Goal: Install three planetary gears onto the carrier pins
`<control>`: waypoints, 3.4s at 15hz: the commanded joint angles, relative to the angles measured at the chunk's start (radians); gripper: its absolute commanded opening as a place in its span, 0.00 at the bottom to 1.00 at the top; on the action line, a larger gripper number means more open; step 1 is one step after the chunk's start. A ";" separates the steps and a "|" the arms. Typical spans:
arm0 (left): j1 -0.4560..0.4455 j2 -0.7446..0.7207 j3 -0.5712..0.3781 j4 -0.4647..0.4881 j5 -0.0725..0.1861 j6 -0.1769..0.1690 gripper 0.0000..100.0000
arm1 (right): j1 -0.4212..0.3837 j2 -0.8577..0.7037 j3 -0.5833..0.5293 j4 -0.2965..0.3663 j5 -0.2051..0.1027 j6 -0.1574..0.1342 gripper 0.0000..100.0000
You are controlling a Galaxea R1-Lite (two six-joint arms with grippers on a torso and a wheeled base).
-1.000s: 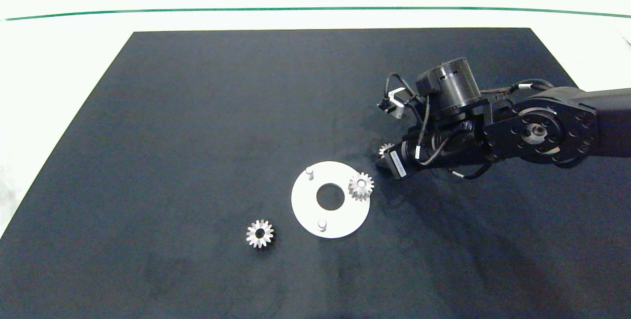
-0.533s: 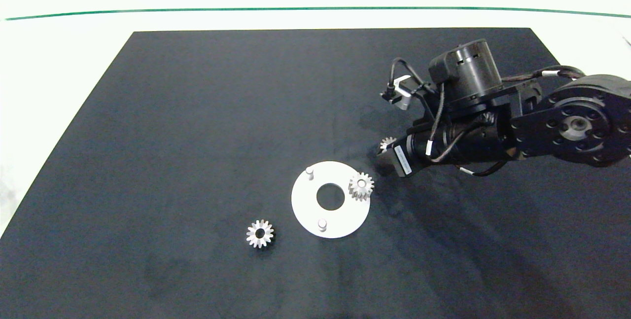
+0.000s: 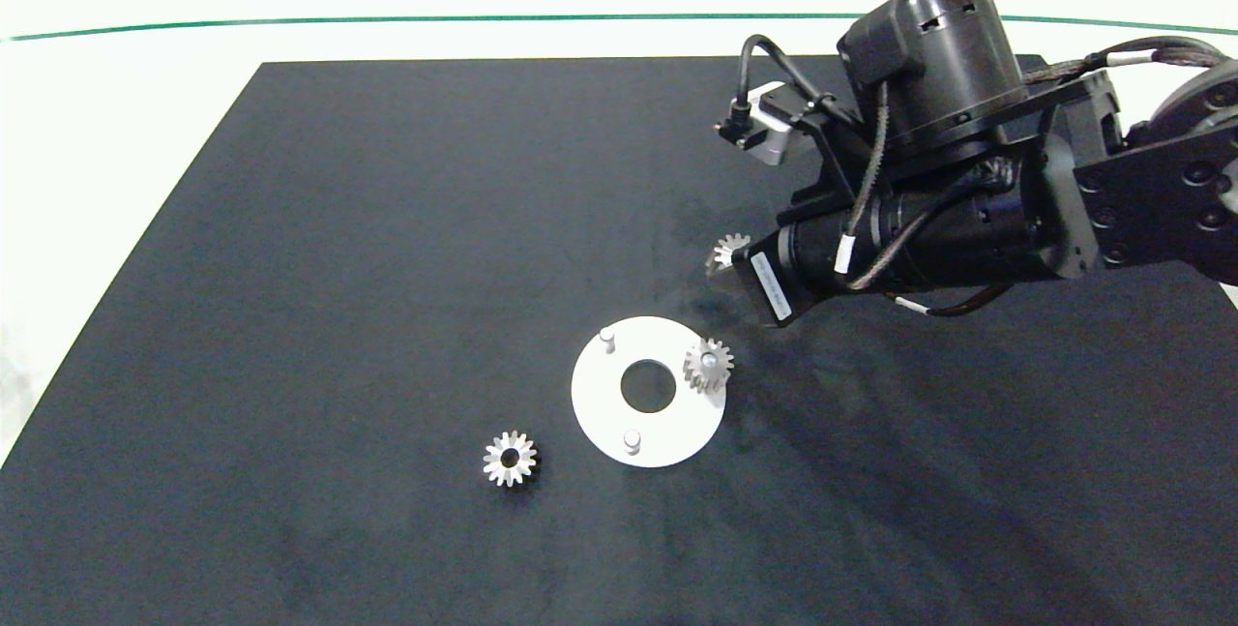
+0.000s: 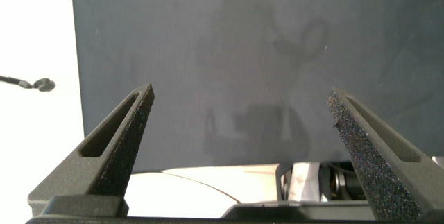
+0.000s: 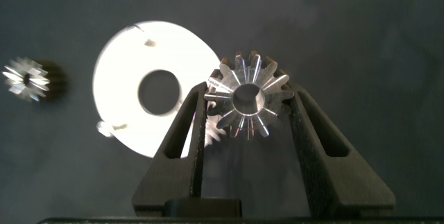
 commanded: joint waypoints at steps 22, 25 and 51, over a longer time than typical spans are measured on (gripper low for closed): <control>0.025 -0.083 -0.015 0.023 0.000 0.002 1.00 | 0.134 0.283 -0.315 0.171 -0.005 0.002 0.25; 0.025 -0.083 -0.015 0.023 0.000 0.002 1.00 | 0.134 0.300 -0.325 0.177 -0.005 0.002 0.25; 0.025 -0.106 -0.015 0.023 0.000 0.008 1.00 | 0.128 0.340 -0.360 0.171 -0.005 0.042 0.25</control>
